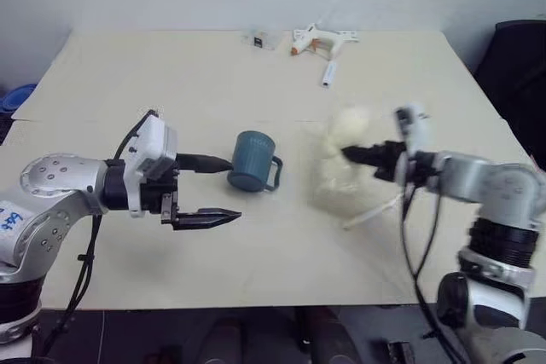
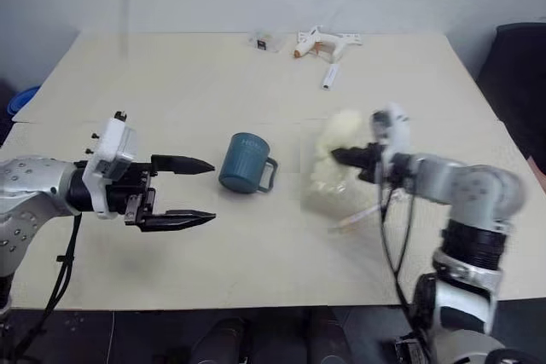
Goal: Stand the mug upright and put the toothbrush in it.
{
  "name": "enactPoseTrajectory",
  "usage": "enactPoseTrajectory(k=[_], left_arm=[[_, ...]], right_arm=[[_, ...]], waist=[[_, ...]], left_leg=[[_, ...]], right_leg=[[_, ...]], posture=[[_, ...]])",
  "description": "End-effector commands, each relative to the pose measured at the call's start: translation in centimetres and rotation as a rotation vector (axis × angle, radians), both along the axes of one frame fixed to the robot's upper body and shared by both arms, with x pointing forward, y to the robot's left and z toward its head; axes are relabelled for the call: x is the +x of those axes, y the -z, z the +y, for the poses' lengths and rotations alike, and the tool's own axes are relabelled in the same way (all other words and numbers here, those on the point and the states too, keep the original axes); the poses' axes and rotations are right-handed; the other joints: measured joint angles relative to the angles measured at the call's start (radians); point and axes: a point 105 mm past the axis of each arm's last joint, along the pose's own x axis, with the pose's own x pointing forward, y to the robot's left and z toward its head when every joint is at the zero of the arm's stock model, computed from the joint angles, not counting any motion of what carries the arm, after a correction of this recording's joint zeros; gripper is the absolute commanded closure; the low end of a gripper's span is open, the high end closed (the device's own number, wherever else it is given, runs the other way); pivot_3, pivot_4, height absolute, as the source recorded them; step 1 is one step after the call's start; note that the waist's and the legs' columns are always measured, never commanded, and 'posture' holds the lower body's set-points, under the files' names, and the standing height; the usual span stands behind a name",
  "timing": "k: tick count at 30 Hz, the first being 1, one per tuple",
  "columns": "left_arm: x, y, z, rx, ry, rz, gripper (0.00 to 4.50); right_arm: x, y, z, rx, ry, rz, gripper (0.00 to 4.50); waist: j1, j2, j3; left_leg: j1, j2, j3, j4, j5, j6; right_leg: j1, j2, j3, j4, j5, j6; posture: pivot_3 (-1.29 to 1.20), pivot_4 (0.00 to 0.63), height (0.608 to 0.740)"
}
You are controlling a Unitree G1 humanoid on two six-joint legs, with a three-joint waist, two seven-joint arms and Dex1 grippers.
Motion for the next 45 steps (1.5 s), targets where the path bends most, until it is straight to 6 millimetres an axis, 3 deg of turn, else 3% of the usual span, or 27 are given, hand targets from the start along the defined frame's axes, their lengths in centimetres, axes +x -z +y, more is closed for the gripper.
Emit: enactPoseTrajectory(k=[1, 3, 7, 12, 16, 21, 24, 27, 30, 32, 35, 40, 45], left_arm=[[0.3, -0.5, -2.0, -0.021, 0.103, -0.024, 0.0], [0.7, -0.4, -2.6, -0.024, 0.126, -0.027, 0.0], [1.4, -0.3, -3.6, -0.022, 0.183, -0.042, 0.0], [1.7, -0.4, -3.9, -0.023, 0.205, -0.046, 0.0], [1.6, -0.3, -3.7, -0.021, 0.204, -0.044, 0.0], [1.4, -0.4, -3.9, -0.026, 0.206, -0.045, 0.0], [1.7, -0.4, -4.3, -0.031, 0.19, -0.042, 0.0], [3.1, 0.0, -4.8, -0.016, 0.101, -0.014, 0.0], [6.3, 1.2, -5.3, 0.046, -0.096, 0.036, 0.0], [8.4, 1.9, -5.4, 0.082, -0.228, 0.092, 0.0], [9.5, 2.5, -6.2, 0.114, -0.3, 0.16, 0.0], [9.2, 3.1, -8.3, 0.164, -0.299, 0.233, 0.0], [9.2, 3.3, -8.8, 0.227, -0.321, 0.277, 0.0]], right_arm=[[-4.0, -2.3, -8.2, -0.052, 0.268, -0.054, 4.48], [-5.3, -1.8, -10.1, -0.054, 0.345, -0.04, 4.48], [-7.5, 1.1, -13.3, -0.007, 0.506, 0.03, 4.48], [-7.5, 3.4, -13.0, 0.03, 0.506, 0.078, 4.48], [-6.9, 4.7, -14.4, -0.021, 0.581, 0.102, 3.36], [-7.0, 3.8, -14.7, -0.062, 0.577, 0.073, 1.7], [-7.8, 3.6, -14.3, -0.186, 0.528, 0.084, 0.81], [-9.2, 2.9, -12.9, -0.472, 0.366, 0.064, 0.81], [-10.1, 1.6, -11.4, -0.701, 0.177, 0.009, 0.81], [-9.7, -0.5, -9.2, -0.691, 0.07, -0.088, 0.81], [-9.3, -3.3, -4.7, -0.663, -0.136, -0.257, 0.81], [-10.9, -3.9, 2.2, -0.623, -0.525, -0.393, 0.81], [-9.5, -4.2, 4.7, -0.59, -0.597, -0.468, 0.81]], waist=[[0.019, 0.0, 0.0], [0.02, 0.0, -0.001], [-0.006, 0.0, -0.001], [-0.029, 0.001, -0.001], [-0.029, 0.001, -0.001], [-0.017, 0.002, -0.001], [-0.014, 0.001, -0.001], [-0.006, 0.003, -0.001], [-0.004, 0.002, -0.001], [-0.016, 0.0, 0.0], [-0.024, 0.0, 0.0], [-0.012, 0.0, 0.0], [-0.004, 0.0, 0.0]], left_leg=[[0.0, 0.0, 0.001, 0.0, 0.0, 0.0], [-0.001, 0.001, 0.0, -0.001, -0.001, 0.001], [0.003, 0.001, 0.007, -0.001, 0.0, 0.001], [0.005, 0.001, 0.013, -0.001, 0.001, 0.003], [0.006, 0.001, 0.014, -0.001, 0.001, 0.003], [0.005, 0.001, 0.013, -0.001, 0.0, 0.004], [0.005, 0.0, 0.013, 0.0, 0.0, 0.004], [0.004, -0.001, 0.012, 0.0, 0.0, 0.005], [0.004, -0.002, 0.013, 0.001, 0.0, 0.005], [0.006, -0.002, 0.012, 0.003, 0.0, 0.005], [0.008, 0.0, 0.011, 0.002, -0.001, 0.006], [0.013, 0.001, 0.008, -0.001, -0.003, 0.006], [0.001, -0.002, 0.002, 0.004, -0.003, 0.005]], right_leg=[[0.001, 0.0, -0.001, -0.001, 0.0, 0.0], [0.001, 0.001, -0.002, -0.003, 0.0, 0.0], [0.002, 0.002, 0.004, -0.004, 0.0, 0.0], [0.002, 0.004, 0.015, 0.0, 0.001, 0.002], [0.002, 0.005, 0.015, 0.0, 0.001, 0.003], [0.0, 0.004, 0.015, -0.001, 0.002, 0.005], [0.0, 0.004, 0.015, -0.003, 0.002, 0.005], [0.001, 0.003, 0.014, -0.005, 0.002, 0.006], [0.002, 0.002, 0.014, -0.006, 0.002, 0.008], [0.006, 0.003, 0.014, -0.008, 0.003, 0.01], [0.013, 0.005, 0.015, -0.012, 0.003, 0.01], [0.012, 0.005, 0.011, -0.011, 0.002, 0.008], [0.002, 0.0, 0.012, -0.007, 0.004, 0.011]], posture=[[0.0, 0.15, 0.74], [0.0, 0.15, 0.74], [0.0, 0.15, 0.74], [0.0, 0.15, 0.74], [0.0, 0.15, 0.74], [0.0, 0.15, 0.74], [0.0, 0.15, 0.74], [0.0, 0.15, 0.74], [0.0, 0.15, 0.74], [0.0, 0.15, 0.74], [0.0, 0.15, 0.74], [0.0, 0.15, 0.74], [0.0, 0.15, 0.74]])
